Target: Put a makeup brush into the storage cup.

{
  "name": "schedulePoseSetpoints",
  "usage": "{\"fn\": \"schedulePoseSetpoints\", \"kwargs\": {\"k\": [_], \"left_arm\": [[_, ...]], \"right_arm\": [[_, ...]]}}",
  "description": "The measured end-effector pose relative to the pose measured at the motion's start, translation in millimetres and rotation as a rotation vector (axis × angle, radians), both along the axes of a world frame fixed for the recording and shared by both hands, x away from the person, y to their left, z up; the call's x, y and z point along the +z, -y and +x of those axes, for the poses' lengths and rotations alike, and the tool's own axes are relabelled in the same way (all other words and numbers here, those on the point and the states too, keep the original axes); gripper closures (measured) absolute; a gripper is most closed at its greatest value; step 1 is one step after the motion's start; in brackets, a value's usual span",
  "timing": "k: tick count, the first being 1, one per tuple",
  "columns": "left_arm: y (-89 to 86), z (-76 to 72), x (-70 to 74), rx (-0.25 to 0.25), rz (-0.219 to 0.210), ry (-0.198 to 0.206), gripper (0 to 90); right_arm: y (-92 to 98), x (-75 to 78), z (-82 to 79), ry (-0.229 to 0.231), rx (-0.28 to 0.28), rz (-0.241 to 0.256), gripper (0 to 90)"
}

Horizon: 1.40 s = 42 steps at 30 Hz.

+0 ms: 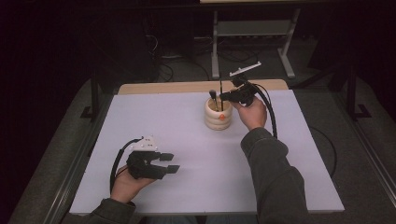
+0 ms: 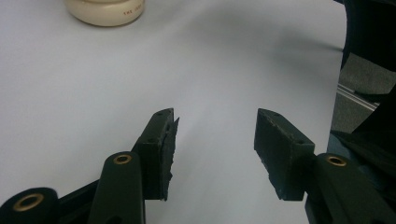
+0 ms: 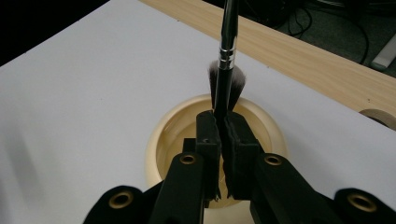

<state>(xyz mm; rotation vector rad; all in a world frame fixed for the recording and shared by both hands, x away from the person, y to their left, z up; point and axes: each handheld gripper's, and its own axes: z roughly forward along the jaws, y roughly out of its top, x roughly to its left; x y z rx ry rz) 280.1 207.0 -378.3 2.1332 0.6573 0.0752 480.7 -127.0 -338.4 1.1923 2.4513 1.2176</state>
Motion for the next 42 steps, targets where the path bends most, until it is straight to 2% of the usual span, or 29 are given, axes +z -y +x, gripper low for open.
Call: {"fn": "schedulePoseSetpoints", "kwargs": {"k": [8,18,25,28,30,33,34,42], "left_arm": [[0.1,0.1,0.0,0.001,-0.001,-0.001,47.7],[0.0,0.0,-0.1,0.001,-0.001,-0.004,47.3],[-0.8,1.0,-0.2,-0.002,0.003,-0.001,47.3],[-0.9,1.1,-0.3,0.003,-0.001,-0.006,47.0],[-1.1,1.7,-0.6,0.004,-0.001,-0.008,46.7],[-1.6,2.7,-0.5,0.002,0.004,-0.005,46.6],[-1.4,2.9,-0.5,0.001,0.0,-0.004,46.5],[-1.3,4.1,-1.1,0.007,0.005,-0.002,45.6]], "right_arm": [[1.3,-6.4,0.6,0.006,0.001,-0.011,84.2],[1.1,-12.7,-1.7,-0.022,-0.01,-0.006,83.9],[0.5,-13.2,-1.5,-0.021,-0.006,-0.009,83.3],[0.7,-14.1,-1.3,-0.03,-0.022,-0.01,75.1],[1.5,-13.7,-1.9,-0.035,-0.033,-0.009,72.8],[3.7,-13.1,-3.1,-0.029,-0.036,-0.007,71.9],[5.2,-13.3,-3.5,-0.014,-0.027,-0.009,71.4],[14.3,-10.7,-15.2,0.004,-0.029,0.023,63.9]]}}
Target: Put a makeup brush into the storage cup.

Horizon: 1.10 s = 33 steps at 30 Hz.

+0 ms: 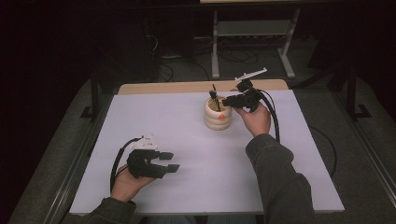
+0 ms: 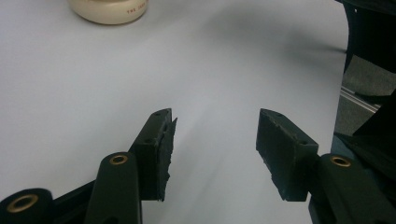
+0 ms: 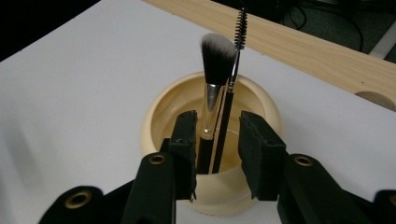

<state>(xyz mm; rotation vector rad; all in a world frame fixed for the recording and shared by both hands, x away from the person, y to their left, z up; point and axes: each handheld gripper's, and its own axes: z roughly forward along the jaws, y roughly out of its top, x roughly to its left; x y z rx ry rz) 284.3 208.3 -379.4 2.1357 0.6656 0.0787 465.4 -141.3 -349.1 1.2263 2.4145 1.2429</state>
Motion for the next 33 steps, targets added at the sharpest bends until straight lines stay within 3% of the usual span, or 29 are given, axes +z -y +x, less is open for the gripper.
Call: {"fn": "schedulePoseSetpoints", "kwargs": {"k": [6,20,30,33], "left_arm": [[0.0,0.1,0.1,0.01,0.001,0.002,44.0],[-4.8,0.0,1.7,0.042,-0.003,0.013,39.5],[-7.6,0.5,2.1,0.061,-0.009,0.016,38.1],[-8.9,0.5,1.5,0.069,-0.004,0.017,37.6]], "right_arm": [[6.6,0.2,-10.7,0.004,0.009,0.023,58.7],[11.2,4.9,-33.4,0.04,0.048,0.013,45.3],[12.6,1.7,-45.8,0.073,0.068,0.009,41.0],[14.0,0.1,-49.5,0.061,0.065,0.014,39.6]]}}
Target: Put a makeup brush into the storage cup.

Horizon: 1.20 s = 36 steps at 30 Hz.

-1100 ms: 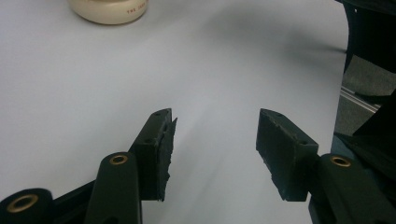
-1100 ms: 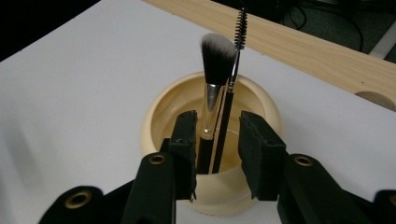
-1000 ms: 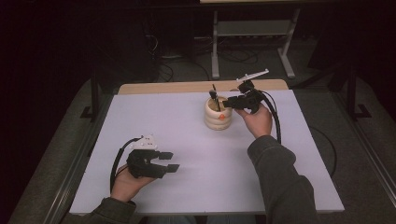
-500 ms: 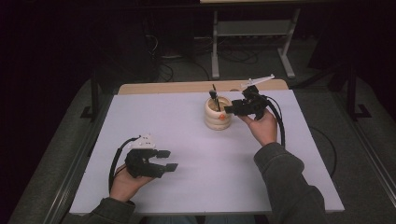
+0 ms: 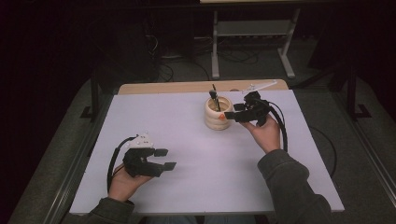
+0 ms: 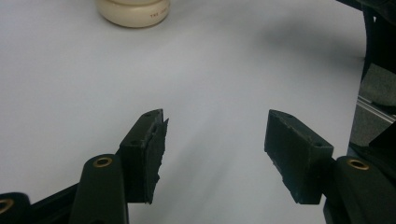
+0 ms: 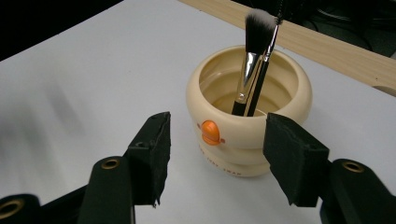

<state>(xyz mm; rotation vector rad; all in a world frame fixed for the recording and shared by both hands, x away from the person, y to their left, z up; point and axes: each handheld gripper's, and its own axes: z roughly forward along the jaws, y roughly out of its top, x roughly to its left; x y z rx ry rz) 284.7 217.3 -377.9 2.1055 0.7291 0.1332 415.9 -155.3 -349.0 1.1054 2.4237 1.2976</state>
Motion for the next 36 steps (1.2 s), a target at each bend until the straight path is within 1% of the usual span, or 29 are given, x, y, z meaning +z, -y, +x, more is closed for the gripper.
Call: {"fn": "schedulePoseSetpoints", "kwargs": {"k": [2,3,4,5,9,10,11,12,17,18,19,20,21,22,23,24,27,29,30,31,36], "left_arm": [[-1.4,0.3,-0.6,0.003,0.002,0.003,37.1],[-2.2,0.7,-0.9,0.0,0.003,0.007,37.1],[-2.4,0.7,-0.9,0.001,0.003,0.006,36.9],[-2.5,0.3,-0.8,0.006,0.002,0.005,36.8],[-2.3,-0.1,-0.9,0.009,0.002,0.007,36.5],[-2.2,-0.2,-0.9,0.009,0.005,0.007,36.4],[-2.1,-0.1,-1.0,0.007,0.007,0.009,36.2],[-2.0,-0.1,-1.1,0.006,0.009,0.01,36.1],[-3.0,0.5,-1.2,0.004,0.026,0.017,35.1],[-3.1,0.5,-1.4,0.006,0.027,0.018,35.1],[-3.0,0.5,-1.7,0.009,0.025,0.017,35.1],[-3.1,0.7,-1.9,0.011,0.027,0.017,35.0],[-3.5,0.9,-2.1,0.012,0.03,0.017,34.7],[-3.6,1.0,-2.3,0.015,0.029,0.018,34.5],[-3.9,1.0,-2.6,0.017,0.027,0.013,34.2],[-4.1,1.1,-2.9,0.021,0.025,0.012,34.1],[-4.7,1.2,-3.5,0.027,0.025,0.008,33.6],[-4.5,1.1,-3.4,0.028,0.024,0.009,33.6],[-4.4,1.1,-3.5,0.029,0.023,0.008,33.4],[-4.2,1.1,-3.6,0.03,0.023,0.008,33.2],[-4.1,1.3,-4.1,0.03,0.024,0.002,32.2]], "right_arm": [[0.9,-1.6,-2.6,0.008,0.003,-0.002,38.6],[1.1,-2.1,-5.0,0.003,0.0,-0.001,38.2],[1.5,-2.9,-6.5,0.01,0.002,-0.002,37.5],[1.5,-2.8,-8.0,0.002,0.005,-0.004,37.4],[2.6,-3.0,-14.8,0.013,0.011,-0.008,36.6],[3.3,-3.7,-15.9,0.019,0.018,-0.007,36.1],[3.4,-3.6,-17.9,0.013,0.016,-0.006,35.9],[4.2,-4.3,-18.7,0.022,0.02,-0.009,35.7],[7.9,-5.7,-25.4,0.015,0.012,0.008,33.6],[8.7,-6.0,-26.9,0.017,0.012,0.005,33.1],[9.2,-6.4,-27.9,0.027,0.012,0.001,32.5],[8.9,-6.1,-30.0,0.018,0.006,0.004,31.7],[9.4,-6.7,-31.1,0.027,0.011,0.004,31.4],[9.0,-6.6,-33.2,0.021,0.004,0.009,31.1],[10.0,-7.3,-33.9,0.036,0.013,0.003,30.8],[10.0,-7.2,-35.8,0.025,0.008,0.006,30.4],[11.3,-8.6,-38.5,0.043,0.007,-0.003,30.4],[11.6,-9.1,-41.5,0.036,0.003,0.005,30.3],[12.0,-9.9,-42.0,0.046,0.006,0.005,30.2],[12.3,-9.9,-43.6,0.037,0.003,0.002,29.7],[13.7,-11.3,-48.9,0.044,0.009,0.01,27.7]]}}
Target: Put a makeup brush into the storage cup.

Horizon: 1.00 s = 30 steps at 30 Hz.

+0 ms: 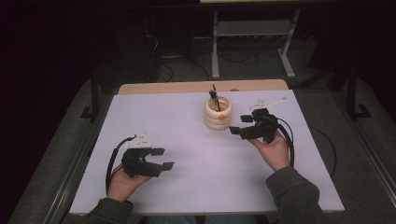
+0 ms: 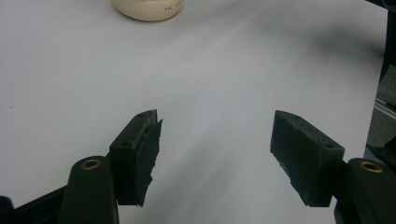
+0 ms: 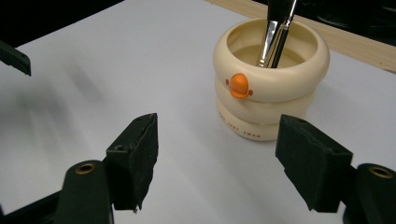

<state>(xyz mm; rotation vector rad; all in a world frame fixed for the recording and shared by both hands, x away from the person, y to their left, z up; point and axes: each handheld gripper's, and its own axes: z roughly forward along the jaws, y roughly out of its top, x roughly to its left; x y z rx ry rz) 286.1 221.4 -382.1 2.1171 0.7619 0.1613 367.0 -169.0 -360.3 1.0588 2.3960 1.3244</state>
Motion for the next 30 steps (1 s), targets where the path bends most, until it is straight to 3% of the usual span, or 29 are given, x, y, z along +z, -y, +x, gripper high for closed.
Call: {"fn": "schedulePoseSetpoints", "kwargs": {"k": [10,30], "left_arm": [[0.4,1.1,-2.2,0.001,0.009,-0.003,30.0],[-7.6,-2.4,-2.8,0.026,-0.003,0.009,26.3]], "right_arm": [[3.3,0.7,-14.5,0.03,-0.001,-0.005,25.7],[8.6,-11.2,-35.7,0.021,-0.004,-0.017,22.8]]}}
